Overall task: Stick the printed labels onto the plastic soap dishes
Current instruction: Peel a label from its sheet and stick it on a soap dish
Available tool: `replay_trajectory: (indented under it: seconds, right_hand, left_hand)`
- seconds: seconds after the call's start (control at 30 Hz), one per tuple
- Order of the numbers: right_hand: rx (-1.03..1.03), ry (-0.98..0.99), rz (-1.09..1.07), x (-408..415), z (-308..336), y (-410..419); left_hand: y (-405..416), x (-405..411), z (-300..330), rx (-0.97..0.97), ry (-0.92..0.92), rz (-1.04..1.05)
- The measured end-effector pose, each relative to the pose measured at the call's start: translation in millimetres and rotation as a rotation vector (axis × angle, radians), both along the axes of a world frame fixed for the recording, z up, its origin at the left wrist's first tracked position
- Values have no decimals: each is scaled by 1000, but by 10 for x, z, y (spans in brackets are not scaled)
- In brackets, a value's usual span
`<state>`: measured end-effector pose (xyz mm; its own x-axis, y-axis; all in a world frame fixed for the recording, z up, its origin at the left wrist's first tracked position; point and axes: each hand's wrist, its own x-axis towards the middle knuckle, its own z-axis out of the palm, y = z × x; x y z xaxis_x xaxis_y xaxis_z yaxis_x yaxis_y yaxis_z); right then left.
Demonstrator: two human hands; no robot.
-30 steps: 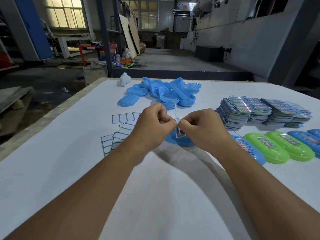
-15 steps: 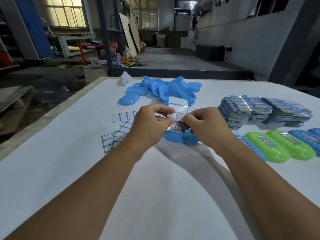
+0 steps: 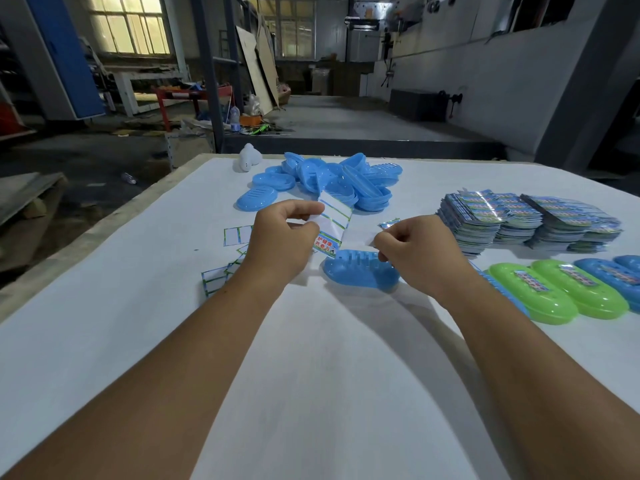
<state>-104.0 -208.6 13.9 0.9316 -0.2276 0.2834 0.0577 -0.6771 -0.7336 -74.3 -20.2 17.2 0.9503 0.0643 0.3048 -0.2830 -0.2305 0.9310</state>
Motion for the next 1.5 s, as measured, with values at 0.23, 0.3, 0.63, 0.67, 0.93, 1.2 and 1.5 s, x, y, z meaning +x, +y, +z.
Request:
replay_trajectory:
  seconds: [0.23,0.3,0.63,0.67,0.93,1.2,1.5]
  right_hand:
    - [-382,-69,-65,-5,-29,-16]
    - [-436,-89,-91,11,-34,-43]
    - [-153,-78,-91,-4,-1,-21]
    - [-137,-67,-89,-9,2,-13]
    - [-111,-69,-94,-28,-3,31]
    - [-103,-132,-2,-43,-2,86]
    - [-136,-197,159,-51,-46,93]
  left_hand:
    - [-9,34,-26,-22,70,-20]
    - [-4,39,-21,-27,98,-25]
    - [212,119,-59,495,11,267]
    - [243,135,-83,612,29,267]
    - [119,52,-35,606,-49,191]
    - [-163,-149,-104,121,119,-254]
    - [-152,-118,-93,78,143,-187]
